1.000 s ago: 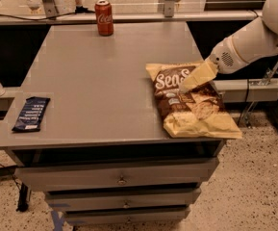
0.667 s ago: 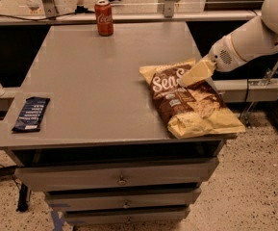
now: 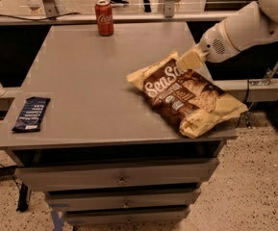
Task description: Move brown chip bag near rxbar blueberry
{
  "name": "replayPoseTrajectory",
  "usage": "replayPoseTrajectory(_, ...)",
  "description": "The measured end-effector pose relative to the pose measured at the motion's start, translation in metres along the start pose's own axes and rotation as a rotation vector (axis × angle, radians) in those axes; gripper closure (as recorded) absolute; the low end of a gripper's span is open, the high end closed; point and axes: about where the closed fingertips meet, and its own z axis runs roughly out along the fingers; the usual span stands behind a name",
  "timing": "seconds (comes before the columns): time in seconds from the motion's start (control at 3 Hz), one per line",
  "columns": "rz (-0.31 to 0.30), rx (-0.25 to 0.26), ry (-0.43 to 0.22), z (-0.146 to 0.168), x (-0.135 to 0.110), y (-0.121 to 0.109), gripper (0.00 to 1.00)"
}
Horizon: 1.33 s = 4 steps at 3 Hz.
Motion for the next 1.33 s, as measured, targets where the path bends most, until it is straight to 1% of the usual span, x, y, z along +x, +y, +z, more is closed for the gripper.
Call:
replayPoseTrajectory(0.33, -0.072, -0.061, -0.01, 0.014, -0.034, 0.034, 1.0)
replayPoseTrajectory(0.67, -0.124, -0.129, -0.016, 0.036, -0.066, 0.066, 1.0)
replayPoseTrajectory(1.0, -0.199, -0.194, -0.017, 0.06, -0.103, 0.107, 1.0)
replayPoseTrajectory(1.33, -0.266, -0.227, -0.012, 0.083, -0.135, 0.148, 1.0)
